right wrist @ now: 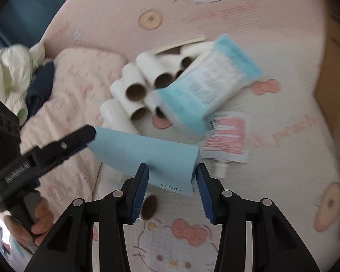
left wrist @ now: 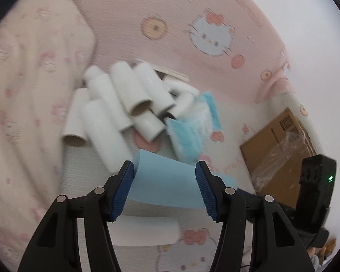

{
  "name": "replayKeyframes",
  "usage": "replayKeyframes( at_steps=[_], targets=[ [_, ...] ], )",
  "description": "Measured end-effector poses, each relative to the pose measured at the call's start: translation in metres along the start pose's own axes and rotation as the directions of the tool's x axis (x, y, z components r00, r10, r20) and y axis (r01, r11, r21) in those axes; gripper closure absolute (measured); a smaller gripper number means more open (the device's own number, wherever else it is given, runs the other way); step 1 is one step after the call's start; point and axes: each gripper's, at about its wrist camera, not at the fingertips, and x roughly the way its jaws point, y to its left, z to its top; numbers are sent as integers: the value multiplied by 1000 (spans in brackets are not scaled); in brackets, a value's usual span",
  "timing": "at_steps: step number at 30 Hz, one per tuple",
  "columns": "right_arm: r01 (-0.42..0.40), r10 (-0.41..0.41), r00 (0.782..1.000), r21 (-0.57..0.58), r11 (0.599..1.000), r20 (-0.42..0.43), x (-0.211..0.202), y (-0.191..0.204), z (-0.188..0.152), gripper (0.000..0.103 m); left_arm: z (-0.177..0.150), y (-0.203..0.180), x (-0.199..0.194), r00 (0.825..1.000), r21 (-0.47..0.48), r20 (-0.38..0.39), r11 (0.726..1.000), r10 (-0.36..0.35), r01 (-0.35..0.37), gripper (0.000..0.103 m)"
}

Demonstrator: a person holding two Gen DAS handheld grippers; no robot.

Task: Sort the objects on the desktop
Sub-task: 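Lower both grippers around the light blue LUCKY pencil case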

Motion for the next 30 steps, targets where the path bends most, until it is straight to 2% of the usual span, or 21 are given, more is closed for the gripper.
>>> replayKeyframes(
  at_steps=[5,8,11,15,19,21,24,26,30],
  targets=[
    [73,-73,997,33,997,-2,-29,-20,-5,62,-10,-26,20,998,52,-60,998,-21,24,43],
    [120,-119,993,66,991,-25,-32,-35,-16,62,-18,-40,38,994,97,-107,995,-20,31,43],
    [137,-130,990,137,981,-59,-26,-57,-25,62,-25,-48,64,988,111,-154,994,-8,26,43],
    [134,-129,991,189,973,-39,-23,-73,-28,66,-22,-61,77,992,165,-126,986,27,-6,43],
    [198,-196,980,147,969,-30,-19,-71,-25,66,-15,-63,84,989,158,-147,987,30,-7,43],
    [200,-198,980,126,972,-31,-18,-70,-24,66,-13,-63,85,986,154,-159,988,43,-18,42],
    [149,-146,989,121,981,-35,-21,-73,-23,57,-14,-61,79,986,147,-156,989,56,-33,41],
    [118,-118,993,149,982,-9,-26,-78,-23,45,-17,-61,74,987,143,-146,989,63,-42,41],
    [146,-146,989,149,978,-5,-30,-82,-21,44,-25,-59,61,989,137,-117,988,85,-69,41]
  ],
)
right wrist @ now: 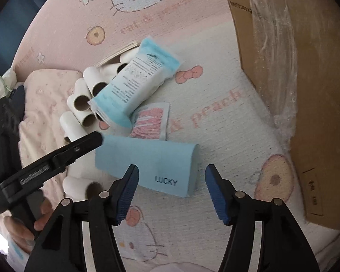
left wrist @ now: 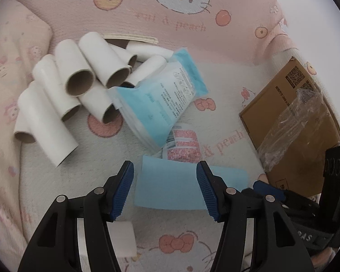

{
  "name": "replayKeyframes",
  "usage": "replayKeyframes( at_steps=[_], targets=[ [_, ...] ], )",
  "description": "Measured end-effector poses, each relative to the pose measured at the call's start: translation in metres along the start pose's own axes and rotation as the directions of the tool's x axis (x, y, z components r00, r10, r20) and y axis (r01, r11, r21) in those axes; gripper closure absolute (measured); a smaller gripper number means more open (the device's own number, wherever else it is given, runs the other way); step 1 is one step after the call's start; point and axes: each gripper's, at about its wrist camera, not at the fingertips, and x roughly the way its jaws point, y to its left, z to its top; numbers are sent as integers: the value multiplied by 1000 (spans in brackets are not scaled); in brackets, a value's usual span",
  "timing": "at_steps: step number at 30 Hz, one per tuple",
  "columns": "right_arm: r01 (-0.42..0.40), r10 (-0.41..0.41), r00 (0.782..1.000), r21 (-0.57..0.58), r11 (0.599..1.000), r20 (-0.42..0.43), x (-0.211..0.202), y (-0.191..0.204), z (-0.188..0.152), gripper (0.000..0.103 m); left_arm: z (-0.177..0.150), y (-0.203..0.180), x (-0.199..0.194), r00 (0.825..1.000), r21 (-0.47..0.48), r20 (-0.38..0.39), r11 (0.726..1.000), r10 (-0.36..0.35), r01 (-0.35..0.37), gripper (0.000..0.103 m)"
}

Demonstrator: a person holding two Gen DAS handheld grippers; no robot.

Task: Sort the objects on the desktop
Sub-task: 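Lower both grippers around the light blue LUCKY pencil case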

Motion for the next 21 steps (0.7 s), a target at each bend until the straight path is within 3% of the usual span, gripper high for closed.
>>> replayKeyframes(
  at_steps=[4,8,13,16,17,19,21],
  targets=[
    [44,-44,999,-24,999,-8,2,1,-1,44,-5,0,-7,1000,-21,8,1000,-8,8,41],
    [42,-43,999,-62,997,-9,0,7,0,44,-6,-3,-13,999,2,19,1000,28,-28,41],
    [34,-37,999,-120,992,-20,0,16,5,44,-17,-8,-24,999,-39,45,999,-19,21,41],
    [44,-48,999,-174,984,-22,-2,24,12,44,-29,-13,-23,998,-42,55,999,5,-2,42],
    [44,-49,999,-199,979,-19,-4,27,16,44,-32,-15,-22,999,-44,51,999,12,-10,44],
    [42,-47,999,-223,974,-21,-5,31,21,44,-37,-15,-18,999,-58,39,998,13,-10,60],
    [46,-45,999,-246,968,10,-9,35,26,85,-42,-13,-15,1000,-85,24,996,5,-3,73]
  ],
)
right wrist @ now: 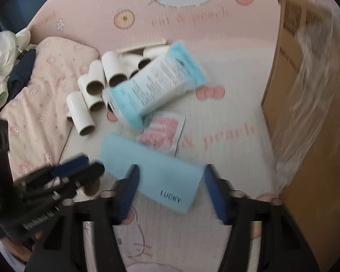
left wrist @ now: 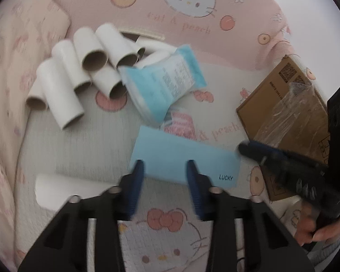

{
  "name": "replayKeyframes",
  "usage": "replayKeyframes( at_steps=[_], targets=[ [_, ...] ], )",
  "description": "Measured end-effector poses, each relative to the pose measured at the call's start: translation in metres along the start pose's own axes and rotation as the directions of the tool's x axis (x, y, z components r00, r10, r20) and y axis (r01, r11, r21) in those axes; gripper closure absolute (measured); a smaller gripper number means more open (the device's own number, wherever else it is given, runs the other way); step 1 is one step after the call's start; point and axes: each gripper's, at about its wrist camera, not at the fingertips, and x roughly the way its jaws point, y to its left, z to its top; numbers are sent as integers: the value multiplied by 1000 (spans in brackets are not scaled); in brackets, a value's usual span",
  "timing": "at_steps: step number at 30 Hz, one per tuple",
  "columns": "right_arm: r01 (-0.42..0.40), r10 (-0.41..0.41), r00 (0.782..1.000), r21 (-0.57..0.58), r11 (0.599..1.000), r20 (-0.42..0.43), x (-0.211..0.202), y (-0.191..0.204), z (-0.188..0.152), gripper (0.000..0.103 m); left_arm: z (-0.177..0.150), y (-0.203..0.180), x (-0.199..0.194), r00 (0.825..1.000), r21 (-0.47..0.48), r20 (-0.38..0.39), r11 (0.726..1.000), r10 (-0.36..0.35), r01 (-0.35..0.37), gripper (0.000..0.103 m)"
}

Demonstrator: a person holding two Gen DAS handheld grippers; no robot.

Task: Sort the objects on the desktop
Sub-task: 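Lower both grippers around the light blue LUCKY pencil case, then close the right gripper on the LUCKY case while the left gripper pinches its other end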

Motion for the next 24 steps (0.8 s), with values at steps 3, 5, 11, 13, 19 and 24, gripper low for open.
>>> replayKeyframes(
  at_steps=[3,5,11,13,19,24],
  targets=[
    [-30,30,1000,-39,999,-9,2,2,6,97,-6,4,5,999,-31,-19,999,-25,24,79],
    [-24,23,1000,-53,998,-14,6,4,7,97,-9,6,9,999,-39,-33,999,-24,23,79],
    [-4,1,998,-40,999,-66,28,-2,9,97,-14,9,22,997,-37,-72,999,-18,15,79],
    [6,-9,997,-42,999,-81,32,-2,10,97,-13,12,31,996,-28,-93,1000,6,-9,79],
    [33,-37,996,-48,998,-84,35,-7,5,97,-3,12,34,997,-14,-72,1000,-26,25,79],
    [16,-14,994,17,1000,-107,34,-20,-1,97,11,5,36,995,0,-33,995,-95,95,79]
  ],
)
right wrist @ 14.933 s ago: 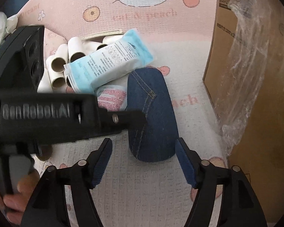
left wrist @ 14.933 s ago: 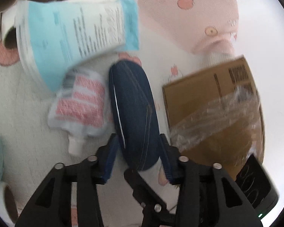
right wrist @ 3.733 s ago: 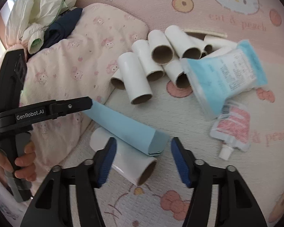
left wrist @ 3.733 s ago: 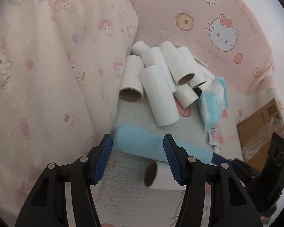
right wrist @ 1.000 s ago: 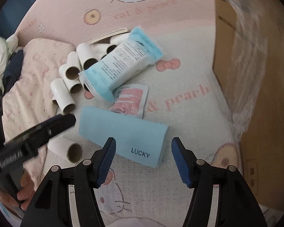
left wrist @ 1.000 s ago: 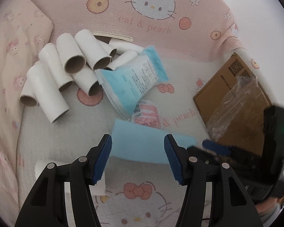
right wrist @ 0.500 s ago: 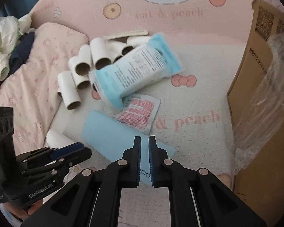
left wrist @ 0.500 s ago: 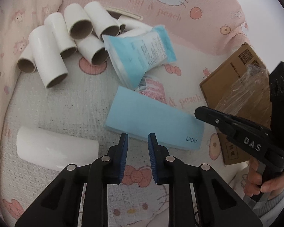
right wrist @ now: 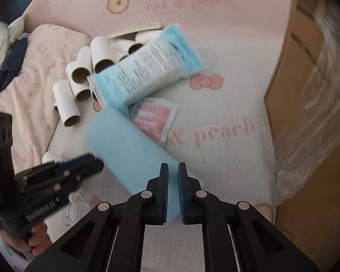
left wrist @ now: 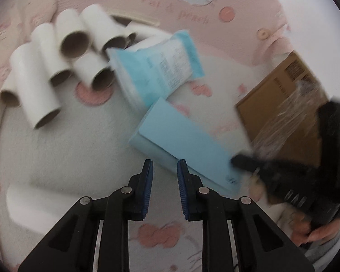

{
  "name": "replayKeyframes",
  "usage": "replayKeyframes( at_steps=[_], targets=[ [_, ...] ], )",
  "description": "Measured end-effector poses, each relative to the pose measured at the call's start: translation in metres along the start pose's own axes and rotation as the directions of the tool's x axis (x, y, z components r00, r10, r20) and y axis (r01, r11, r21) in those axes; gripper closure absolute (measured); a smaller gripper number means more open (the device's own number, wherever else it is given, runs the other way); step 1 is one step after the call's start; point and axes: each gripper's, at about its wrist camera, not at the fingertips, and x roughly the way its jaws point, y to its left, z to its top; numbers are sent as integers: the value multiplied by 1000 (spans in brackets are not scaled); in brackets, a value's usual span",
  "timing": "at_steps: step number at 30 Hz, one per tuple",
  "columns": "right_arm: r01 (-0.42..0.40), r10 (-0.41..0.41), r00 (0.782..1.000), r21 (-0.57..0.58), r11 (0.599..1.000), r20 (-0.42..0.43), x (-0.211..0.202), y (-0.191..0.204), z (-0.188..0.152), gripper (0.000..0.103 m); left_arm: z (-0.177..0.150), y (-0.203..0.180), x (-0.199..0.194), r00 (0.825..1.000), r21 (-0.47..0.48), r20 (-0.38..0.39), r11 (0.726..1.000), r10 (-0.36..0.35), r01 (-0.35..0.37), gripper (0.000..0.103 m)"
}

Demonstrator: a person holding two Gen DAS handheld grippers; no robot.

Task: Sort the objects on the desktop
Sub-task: 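Close the right gripper on the LUCKY case while the left gripper pinches its other end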

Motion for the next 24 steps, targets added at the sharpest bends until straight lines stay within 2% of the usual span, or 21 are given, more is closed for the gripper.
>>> replayKeyframes(
  at_steps=[6,10,11,12,13,14,16,18,24],
  targets=[
    [-85,86,996,46,995,-1,-5,-6,-16,97,20,-3,18,1000,-18,-20,1000,-5,4,79],
    [-87,87,996,24,996,5,-9,-5,-20,96,22,1,21,999,-87,-30,996,-25,22,76],
    [-76,76,997,12,997,6,-10,-3,-19,93,22,3,20,999,-98,-31,995,-26,23,74],
    [-63,63,998,-4,998,5,-10,-2,-19,88,20,4,19,999,-108,-33,994,-28,24,67],
    [-50,50,999,-16,999,6,-10,-1,-18,74,18,4,18,999,-113,-32,993,-34,30,60],
    [-27,28,999,-32,999,19,-11,2,-16,50,16,5,17,999,-116,-30,993,-42,38,58],
    [-10,14,998,-65,998,64,-16,6,-15,30,13,6,15,998,-119,-25,991,-56,53,55],
    [-16,24,997,-96,995,77,-17,9,-12,30,12,7,13,997,-131,-20,989,-68,64,54],
    [11,-10,1000,-144,990,3,7,12,-4,29,19,20,14,991,-221,11,966,-134,133,51]
  ],
)
